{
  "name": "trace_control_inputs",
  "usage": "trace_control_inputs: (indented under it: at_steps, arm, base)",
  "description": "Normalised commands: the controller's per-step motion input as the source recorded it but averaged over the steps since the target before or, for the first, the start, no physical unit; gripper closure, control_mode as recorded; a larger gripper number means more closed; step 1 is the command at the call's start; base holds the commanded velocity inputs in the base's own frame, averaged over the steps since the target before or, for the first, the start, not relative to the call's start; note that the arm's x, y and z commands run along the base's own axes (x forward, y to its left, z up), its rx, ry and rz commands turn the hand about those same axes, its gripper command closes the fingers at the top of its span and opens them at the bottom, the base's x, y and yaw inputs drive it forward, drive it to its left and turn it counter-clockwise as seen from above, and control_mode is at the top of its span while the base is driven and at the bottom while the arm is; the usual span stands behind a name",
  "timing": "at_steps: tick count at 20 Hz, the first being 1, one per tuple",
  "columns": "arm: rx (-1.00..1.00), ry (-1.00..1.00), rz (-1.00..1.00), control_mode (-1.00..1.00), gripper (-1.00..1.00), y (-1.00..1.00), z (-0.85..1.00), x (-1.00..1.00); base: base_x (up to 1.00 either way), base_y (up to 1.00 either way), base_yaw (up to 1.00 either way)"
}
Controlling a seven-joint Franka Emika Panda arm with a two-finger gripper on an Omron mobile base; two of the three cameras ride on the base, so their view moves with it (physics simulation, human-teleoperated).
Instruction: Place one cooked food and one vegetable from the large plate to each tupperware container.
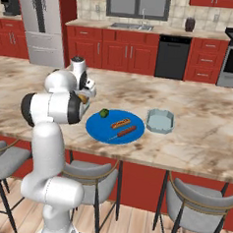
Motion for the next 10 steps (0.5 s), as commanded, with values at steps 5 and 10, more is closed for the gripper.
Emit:
trace_control_inputs:
  at_steps: [5,10]
  arm:
    - [-0.04,0.0,0.08,-1.0,1.0,0.48,-0.12,0.28]
    - [-0.08,0.01,0.04,-1.0,1.0,0.09,-0.16,0.28]
  base:
    - [0.0,0.0,0.0]
    - [0.0,0.0,0.0]
